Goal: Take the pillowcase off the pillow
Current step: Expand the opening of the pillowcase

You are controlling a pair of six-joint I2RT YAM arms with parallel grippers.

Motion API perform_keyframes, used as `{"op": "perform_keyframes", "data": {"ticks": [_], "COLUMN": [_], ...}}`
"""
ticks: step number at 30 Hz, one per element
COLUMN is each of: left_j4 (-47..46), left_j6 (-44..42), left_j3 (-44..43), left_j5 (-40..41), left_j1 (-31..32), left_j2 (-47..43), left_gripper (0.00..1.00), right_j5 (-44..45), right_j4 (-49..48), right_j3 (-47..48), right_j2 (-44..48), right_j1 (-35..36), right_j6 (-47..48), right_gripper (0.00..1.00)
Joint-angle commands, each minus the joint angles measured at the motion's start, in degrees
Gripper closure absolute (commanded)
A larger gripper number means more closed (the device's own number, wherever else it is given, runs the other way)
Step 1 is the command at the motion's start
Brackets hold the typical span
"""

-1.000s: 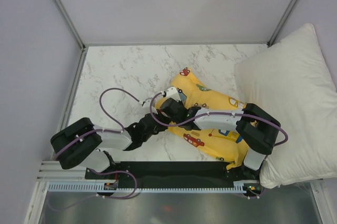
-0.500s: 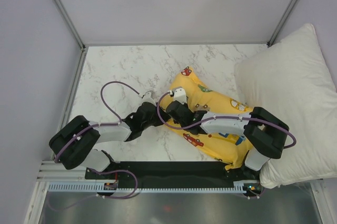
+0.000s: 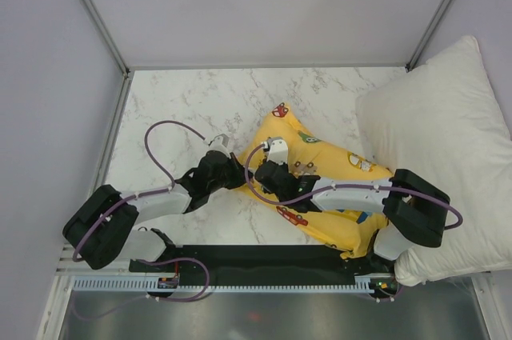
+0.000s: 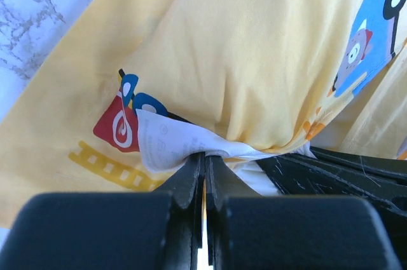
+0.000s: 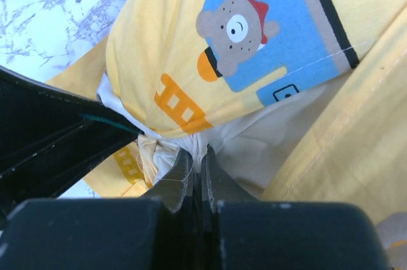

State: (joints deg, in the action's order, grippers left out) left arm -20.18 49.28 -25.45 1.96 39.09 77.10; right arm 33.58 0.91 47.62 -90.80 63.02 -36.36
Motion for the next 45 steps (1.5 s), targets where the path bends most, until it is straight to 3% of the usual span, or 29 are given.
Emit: {"op": "perform_keyframes", "data": {"ticks": [1, 23, 29, 35, 45], "left_j4": [-5.6, -4.8, -11.2, -14.9, -17.4], "left_j6": [-5.6, -8.6, -13.5, -14.2, -10.2], "left_j3": [-0.8, -2.7, 0.0, 1.5, 1.8], "left_j5": [24.8, 22.4, 13.4, 4.9, 6.9], "left_j1": [-7.3, -7.4, -7.3, -7.2, -6.5], "left_j2": [-2.3, -2.7, -3.7, 2.4, 12.4], "left_gripper": [0.98, 0.98, 0.98, 0.98, 0.98], "right_j5": [-12.6, -6.6, -3.2, 0.4, 3.2], "right_j4": [24.2, 26.9, 21.1, 19.6, 18.4], "right_j3": [-4.4, -4.7, -2.8, 6.2, 11.1], "right_j2": [2.7, 11.8, 11.5, 11.0, 13.7], "right_j1": [5.9, 6.7, 6.7, 6.6, 6.5], "right_j6": [-3.7, -4.3, 0.1, 8.0, 12.6], "right_gripper": [1.0, 1.0, 1.0, 1.0, 1.0]}}
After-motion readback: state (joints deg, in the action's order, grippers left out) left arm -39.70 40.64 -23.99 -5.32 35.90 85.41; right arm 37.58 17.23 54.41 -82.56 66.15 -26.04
